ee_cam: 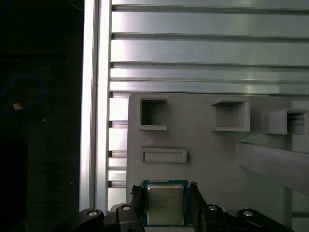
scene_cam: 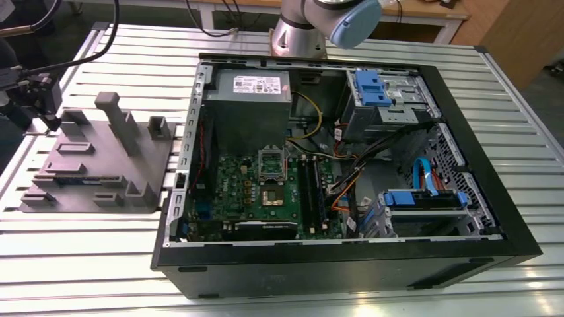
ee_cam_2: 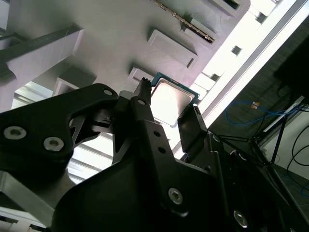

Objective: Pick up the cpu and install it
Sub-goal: 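Pick up the cpu and move it towards the insertion slot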

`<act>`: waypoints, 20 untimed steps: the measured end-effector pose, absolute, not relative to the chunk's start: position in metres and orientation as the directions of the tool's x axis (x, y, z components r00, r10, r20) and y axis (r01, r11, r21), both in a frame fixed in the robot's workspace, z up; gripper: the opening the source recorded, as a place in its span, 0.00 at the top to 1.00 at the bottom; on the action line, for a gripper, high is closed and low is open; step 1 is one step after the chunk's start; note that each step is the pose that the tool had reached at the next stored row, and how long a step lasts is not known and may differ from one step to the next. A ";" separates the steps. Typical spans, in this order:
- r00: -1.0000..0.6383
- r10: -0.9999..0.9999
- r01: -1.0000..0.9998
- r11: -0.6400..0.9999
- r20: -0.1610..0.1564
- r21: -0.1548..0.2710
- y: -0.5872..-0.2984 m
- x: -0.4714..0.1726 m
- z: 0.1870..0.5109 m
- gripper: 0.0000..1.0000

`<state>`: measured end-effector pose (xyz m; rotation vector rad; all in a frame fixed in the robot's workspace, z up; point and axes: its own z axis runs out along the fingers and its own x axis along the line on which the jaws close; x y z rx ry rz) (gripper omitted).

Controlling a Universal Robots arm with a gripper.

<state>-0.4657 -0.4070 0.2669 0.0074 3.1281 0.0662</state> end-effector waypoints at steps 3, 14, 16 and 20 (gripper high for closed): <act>-1.000 0.005 0.004 0.999 -0.013 0.042 -0.407 -0.466 0.267 0.53; -1.000 0.005 0.004 0.999 -0.013 0.042 -0.407 -0.465 0.273 0.53; -1.000 0.005 0.004 0.999 -0.013 0.042 -0.407 -0.465 0.275 0.53; -1.000 0.005 0.004 0.999 -0.013 0.042 -0.407 -0.465 0.277 0.53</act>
